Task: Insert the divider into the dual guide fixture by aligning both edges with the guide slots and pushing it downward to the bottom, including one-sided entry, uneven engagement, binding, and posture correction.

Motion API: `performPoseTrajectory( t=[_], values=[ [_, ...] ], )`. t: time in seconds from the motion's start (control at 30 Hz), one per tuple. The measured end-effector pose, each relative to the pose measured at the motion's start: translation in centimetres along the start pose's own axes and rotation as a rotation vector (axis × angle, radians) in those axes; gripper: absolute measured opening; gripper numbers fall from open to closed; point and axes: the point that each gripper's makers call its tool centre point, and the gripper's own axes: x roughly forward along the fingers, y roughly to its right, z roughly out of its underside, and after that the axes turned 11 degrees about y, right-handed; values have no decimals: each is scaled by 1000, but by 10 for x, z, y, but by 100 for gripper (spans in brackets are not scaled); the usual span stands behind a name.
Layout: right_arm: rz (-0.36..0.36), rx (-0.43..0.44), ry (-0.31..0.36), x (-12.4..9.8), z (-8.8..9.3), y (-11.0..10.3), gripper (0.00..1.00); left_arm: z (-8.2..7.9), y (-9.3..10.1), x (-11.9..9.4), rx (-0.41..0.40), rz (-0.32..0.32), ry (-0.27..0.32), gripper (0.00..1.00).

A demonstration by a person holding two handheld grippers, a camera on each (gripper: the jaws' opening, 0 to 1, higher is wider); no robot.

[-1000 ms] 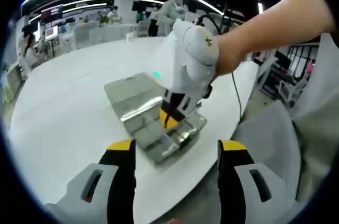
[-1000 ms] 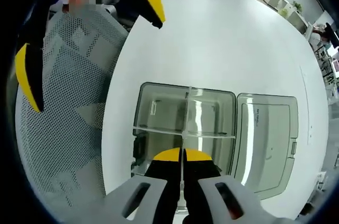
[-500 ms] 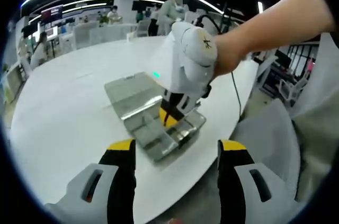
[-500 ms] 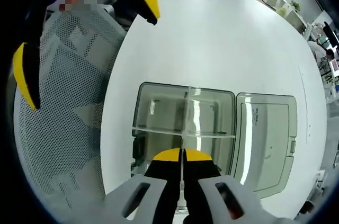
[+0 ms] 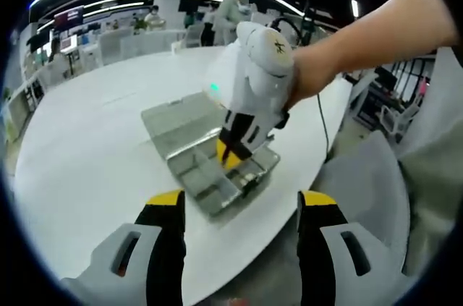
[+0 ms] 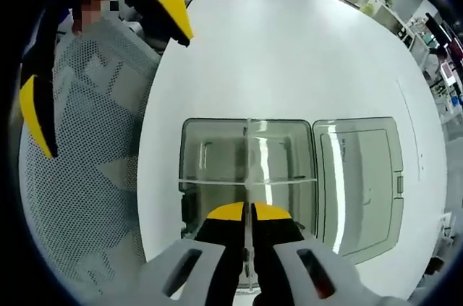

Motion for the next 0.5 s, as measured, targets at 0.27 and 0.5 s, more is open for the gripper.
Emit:
performPoseTrajectory(
  t=[0.27, 0.5],
  values=[
    [19, 66, 49, -7, 1, 1, 8, 2, 0, 0, 2, 1, -7, 61],
    [34, 102, 102, -15, -3, 0, 12, 0, 0, 2, 10, 4, -14, 61]
  ],
)
